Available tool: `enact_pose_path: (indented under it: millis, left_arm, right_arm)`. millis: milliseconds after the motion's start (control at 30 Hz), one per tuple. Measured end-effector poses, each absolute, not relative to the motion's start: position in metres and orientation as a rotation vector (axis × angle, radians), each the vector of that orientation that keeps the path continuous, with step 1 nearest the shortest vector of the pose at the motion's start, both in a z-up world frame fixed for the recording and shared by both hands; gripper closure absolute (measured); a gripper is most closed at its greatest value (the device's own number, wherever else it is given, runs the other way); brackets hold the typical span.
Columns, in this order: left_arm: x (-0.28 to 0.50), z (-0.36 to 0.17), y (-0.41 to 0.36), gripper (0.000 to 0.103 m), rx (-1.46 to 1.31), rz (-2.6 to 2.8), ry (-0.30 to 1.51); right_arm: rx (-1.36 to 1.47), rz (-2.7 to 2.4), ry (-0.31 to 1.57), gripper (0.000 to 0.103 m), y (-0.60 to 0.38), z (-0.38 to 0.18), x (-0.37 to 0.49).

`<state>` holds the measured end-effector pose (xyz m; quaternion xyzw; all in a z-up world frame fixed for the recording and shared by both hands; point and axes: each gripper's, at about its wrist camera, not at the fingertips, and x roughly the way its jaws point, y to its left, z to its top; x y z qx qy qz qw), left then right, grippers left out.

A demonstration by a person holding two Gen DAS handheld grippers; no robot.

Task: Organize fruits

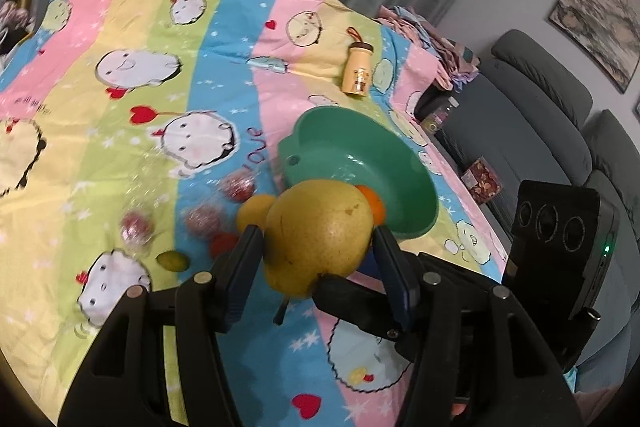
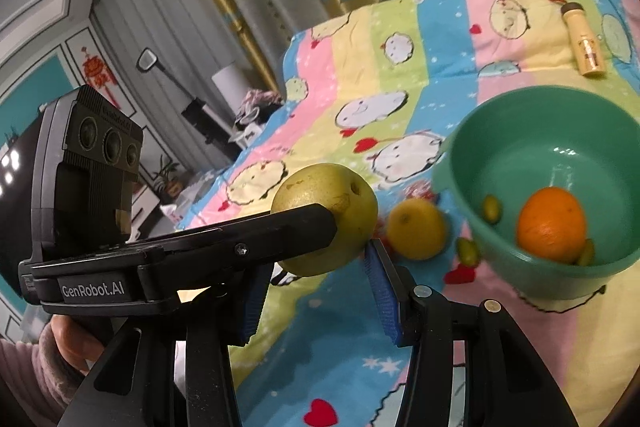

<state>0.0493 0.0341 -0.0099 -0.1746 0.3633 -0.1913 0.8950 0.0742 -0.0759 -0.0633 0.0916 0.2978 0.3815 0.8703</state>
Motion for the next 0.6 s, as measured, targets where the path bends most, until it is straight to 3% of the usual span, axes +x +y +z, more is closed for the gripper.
enact_pose_path:
  millis: [600]
  left_arm:
    - [0.11,0.003,-0.023,0.046,-0.297,-0.518,0.756]
  right_arm:
    - [0.249,0.671,0.549,0.053,-0.135,-0.049,0.107]
